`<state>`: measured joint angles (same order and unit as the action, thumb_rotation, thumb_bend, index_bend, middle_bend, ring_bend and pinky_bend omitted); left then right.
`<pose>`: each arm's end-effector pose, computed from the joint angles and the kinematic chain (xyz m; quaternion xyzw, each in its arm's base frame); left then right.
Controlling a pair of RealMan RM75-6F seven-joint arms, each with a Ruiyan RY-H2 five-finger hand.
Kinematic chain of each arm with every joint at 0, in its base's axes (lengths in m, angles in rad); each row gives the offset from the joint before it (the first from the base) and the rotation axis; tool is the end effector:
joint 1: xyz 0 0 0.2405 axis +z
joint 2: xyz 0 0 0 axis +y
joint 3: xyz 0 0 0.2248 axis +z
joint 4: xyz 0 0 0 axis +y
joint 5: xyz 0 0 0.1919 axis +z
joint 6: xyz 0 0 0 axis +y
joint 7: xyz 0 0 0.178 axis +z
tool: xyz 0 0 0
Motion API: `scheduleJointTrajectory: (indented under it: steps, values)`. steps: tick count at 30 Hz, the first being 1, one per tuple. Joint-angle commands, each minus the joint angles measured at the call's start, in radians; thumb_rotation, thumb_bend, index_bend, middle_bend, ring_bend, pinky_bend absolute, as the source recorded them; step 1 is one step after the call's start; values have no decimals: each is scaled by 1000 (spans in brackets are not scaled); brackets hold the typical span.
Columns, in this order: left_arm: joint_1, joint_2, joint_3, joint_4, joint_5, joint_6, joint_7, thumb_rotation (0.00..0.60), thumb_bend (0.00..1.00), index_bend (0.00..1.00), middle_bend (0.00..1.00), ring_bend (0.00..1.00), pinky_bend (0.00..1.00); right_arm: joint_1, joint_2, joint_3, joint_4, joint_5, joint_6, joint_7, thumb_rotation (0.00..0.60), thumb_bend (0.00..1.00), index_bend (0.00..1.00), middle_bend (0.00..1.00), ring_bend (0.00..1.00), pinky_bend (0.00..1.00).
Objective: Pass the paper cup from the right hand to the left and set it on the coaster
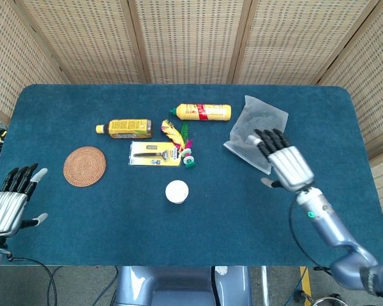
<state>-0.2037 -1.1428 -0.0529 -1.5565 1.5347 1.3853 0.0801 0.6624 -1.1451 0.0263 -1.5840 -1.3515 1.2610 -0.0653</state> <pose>-0.2585 0.2438 0.1421 -0.6634 -0.3346 -0.3673 0.5595 -0.1587 -0.3418 0.1266 0.7126 -0.2813 0.4270 0.4803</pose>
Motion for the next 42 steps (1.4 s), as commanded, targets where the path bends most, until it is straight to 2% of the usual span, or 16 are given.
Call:
scheduleJointTrajectory:
  steps: [1, 6, 12, 17, 24, 30, 35, 38, 42]
  values:
    - [-56, -2, -30, 6, 42, -17, 27, 600, 0, 0, 0, 0, 0, -168, 52, -62, 87, -59, 173, 90, 600, 0, 48, 0, 0, 0]
    - [-193, -20, -45, 11, 130, -136, -1, 600, 0, 0, 0, 0, 0, -292, 24, -70, 72, -9, 260, 30, 600, 0, 26, 0, 0, 0]
    - [-359, -68, -59, 26, 216, -267, -52, 600, 0, 0, 0, 0, 0, -375, -2, -59, 10, 32, 307, -68, 600, 0, 7, 0, 0, 0]
    - [-482, -145, -72, 57, 218, -394, -52, 600, 0, 0, 0, 0, 0, -413, -12, -44, -7, 27, 331, -117, 600, 0, 6, 0, 0, 0]
    - [-602, -253, -70, 111, 183, -550, -21, 600, 0, 0, 0, 0, 0, -432, -6, -21, -1, 25, 311, -128, 600, 0, 6, 0, 0, 0]
    - [-669, -365, -81, 207, 158, -575, -27, 600, 0, 0, 0, 0, 6, -448, -3, 4, -1, 27, 301, -131, 600, 0, 6, 0, 0, 0]
    - [-714, -425, -76, 277, 159, -578, -35, 600, 0, 0, 0, 0, 43, -464, 0, 21, -2, 29, 300, -128, 600, 0, 6, 0, 0, 0]
    - [-733, -446, -70, 300, 157, -587, -32, 600, 0, 0, 0, 24, 114, -471, 0, 29, -2, 30, 299, -129, 600, 0, 6, 0, 0, 0]
    - [-755, -464, -58, 315, 148, -612, -32, 600, 0, 0, 14, 117, 248, -479, 0, 37, -5, 29, 298, -125, 600, 0, 7, 0, 0, 0]
